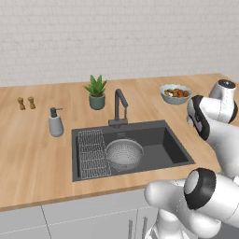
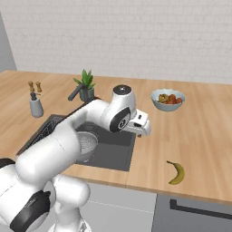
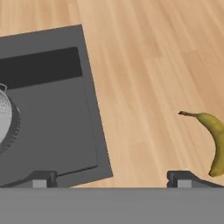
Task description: Put the colander in the sink, put the banana in the colander, and turn on the sink faucet and pour water over the colander.
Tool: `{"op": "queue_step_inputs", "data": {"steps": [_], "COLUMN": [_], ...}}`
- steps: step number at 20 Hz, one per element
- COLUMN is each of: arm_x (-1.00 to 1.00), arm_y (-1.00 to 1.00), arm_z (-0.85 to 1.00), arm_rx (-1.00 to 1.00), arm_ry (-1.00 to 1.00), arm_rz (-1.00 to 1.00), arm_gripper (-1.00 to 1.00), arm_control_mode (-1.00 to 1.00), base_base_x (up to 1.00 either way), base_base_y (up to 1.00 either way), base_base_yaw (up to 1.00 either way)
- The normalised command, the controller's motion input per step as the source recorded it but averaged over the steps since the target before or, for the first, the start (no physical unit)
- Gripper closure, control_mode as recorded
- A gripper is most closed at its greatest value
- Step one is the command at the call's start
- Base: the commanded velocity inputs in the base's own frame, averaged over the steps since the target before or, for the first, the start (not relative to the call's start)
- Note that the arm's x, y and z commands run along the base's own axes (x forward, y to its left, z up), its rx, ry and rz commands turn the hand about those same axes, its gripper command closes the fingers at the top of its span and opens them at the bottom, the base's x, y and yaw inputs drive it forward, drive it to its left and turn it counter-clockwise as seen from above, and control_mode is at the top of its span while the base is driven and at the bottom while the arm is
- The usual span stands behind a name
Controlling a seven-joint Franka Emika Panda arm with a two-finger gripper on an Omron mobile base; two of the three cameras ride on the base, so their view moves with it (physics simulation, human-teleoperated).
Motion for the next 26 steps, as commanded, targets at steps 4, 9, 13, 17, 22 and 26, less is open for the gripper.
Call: {"op": "queue_step_inputs", "data": {"steps": [4, 9, 13, 17, 22, 26], "arm_x": [-0.41, -0.3, -0.24, -0.17, -0.05, 0.0], "arm_y": [-0.87, -0.78, -0.68, -0.66, -0.42, -0.35], "arm_z": [-0.12, -0.22, -0.34, -0.28, -0.25, -0.29], "arm_rx": [0.0, -0.01, -0.02, -0.02, 0.0, 0.0], "arm_ry": [0.02, 0.08, 0.06, 0.12, 0.11, 0.06], "arm_rz": [0.0, 0.0, 0.0, 0.0, 0.0, 0.0], "arm_gripper": [-1.0, -1.0, -1.0, -1.0, -1.0, -1.0], "arm_control_mode": [-1.0, -1.0, -1.0, -1.0, -1.0, -1.0], "base_base_x": [0.0, 0.0, 0.0, 0.0, 0.0, 0.0], "base_base_y": [0.0, 0.0, 0.0, 0.0, 0.0, 0.0], "base_base_yaw": [0.0, 0.0, 0.0, 0.0, 0.0, 0.0]}}
